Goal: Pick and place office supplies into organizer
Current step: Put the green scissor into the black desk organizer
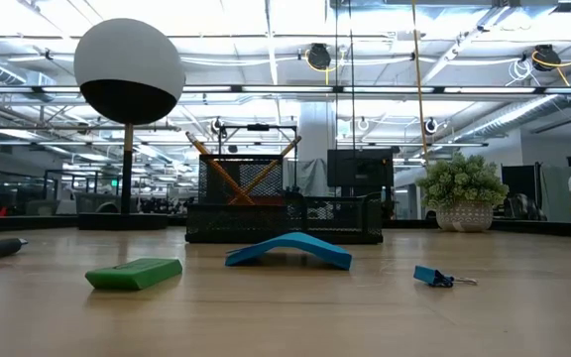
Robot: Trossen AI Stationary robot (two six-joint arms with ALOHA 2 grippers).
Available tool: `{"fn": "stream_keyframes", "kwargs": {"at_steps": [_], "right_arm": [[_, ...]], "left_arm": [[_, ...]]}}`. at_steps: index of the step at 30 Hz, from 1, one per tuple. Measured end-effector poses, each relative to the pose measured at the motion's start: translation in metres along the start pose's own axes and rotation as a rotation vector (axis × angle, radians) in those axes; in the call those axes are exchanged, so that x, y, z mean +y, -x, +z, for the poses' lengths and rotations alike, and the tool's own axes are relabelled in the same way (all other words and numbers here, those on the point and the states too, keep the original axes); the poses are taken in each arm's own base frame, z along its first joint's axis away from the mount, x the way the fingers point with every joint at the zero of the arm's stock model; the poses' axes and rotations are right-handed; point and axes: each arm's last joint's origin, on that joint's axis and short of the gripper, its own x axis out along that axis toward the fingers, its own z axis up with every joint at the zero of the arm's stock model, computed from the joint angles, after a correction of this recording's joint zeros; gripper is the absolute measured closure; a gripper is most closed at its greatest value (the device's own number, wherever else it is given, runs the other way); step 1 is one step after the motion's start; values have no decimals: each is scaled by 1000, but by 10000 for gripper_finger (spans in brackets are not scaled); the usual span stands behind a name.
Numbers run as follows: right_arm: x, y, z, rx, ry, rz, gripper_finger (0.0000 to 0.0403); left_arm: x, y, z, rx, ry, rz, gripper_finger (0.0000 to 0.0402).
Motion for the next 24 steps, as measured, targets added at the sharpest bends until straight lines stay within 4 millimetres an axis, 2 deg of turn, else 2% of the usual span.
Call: {"fn": "stream_keyframes", "kwargs": {"at_steps": [5,17,24], "right_arm": [[0,0,0,-1,-3,0,394],[0,0,0,-1,-3,-1,394],[0,0,1,-16,2,-10,394]], "left_arm": [[-7,-5,-1,-20,-12,0,147],[-4,-10,-1,-78,38,69,147],[-10,-16,-2,-125,8,68,147]]}}
